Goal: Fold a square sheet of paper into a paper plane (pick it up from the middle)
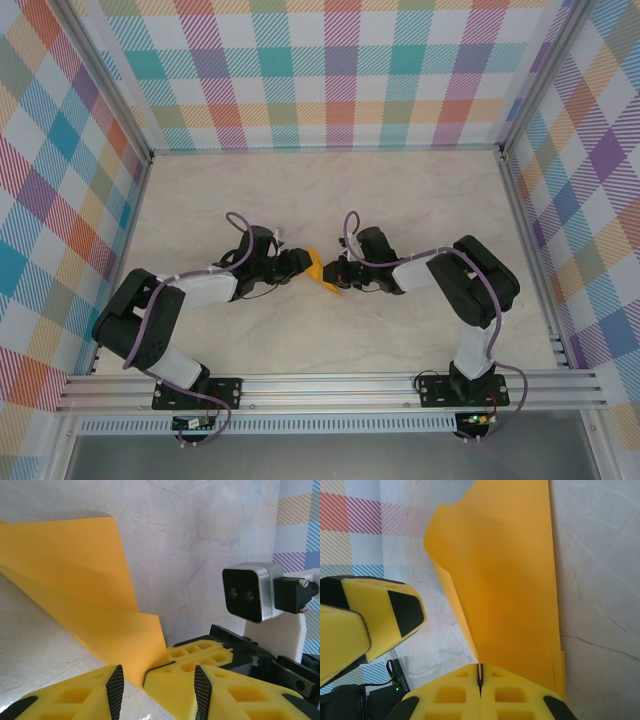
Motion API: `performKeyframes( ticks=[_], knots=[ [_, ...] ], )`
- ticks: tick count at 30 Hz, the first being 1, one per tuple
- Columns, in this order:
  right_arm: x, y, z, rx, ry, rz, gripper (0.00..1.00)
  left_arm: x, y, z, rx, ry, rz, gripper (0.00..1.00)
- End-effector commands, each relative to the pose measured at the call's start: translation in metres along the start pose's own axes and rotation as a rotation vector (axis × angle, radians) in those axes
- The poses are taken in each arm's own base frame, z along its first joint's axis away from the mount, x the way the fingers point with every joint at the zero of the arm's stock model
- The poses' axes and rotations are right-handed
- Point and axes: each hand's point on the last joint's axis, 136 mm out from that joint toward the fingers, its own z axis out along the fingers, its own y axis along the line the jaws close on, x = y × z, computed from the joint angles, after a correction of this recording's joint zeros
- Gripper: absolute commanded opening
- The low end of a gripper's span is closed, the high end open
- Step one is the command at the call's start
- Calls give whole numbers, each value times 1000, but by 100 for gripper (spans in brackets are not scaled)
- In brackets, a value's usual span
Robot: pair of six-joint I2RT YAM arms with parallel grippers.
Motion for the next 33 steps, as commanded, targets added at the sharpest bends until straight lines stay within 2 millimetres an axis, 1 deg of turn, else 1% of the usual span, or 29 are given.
performKeyframes(
  ticks=[1,9,16,20,25,33],
  knots=[
    [3,-5,-1,-24,3,40,0,4,1,7,6,4,37,43],
    [5,-8,-5,-35,1,66,0,7,-5,14,35,21,56,42],
    [9,-20,-4,-12,14,123,0,9,-9,23,59,37,69,38],
    [9,-24,-5,-2,13,147,0,9,-9,27,58,46,73,35],
    [11,-29,-5,8,23,161,0,10,-3,33,38,56,66,33],
    [13,-34,-4,16,32,175,0,9,-3,36,37,58,72,32]
  ],
)
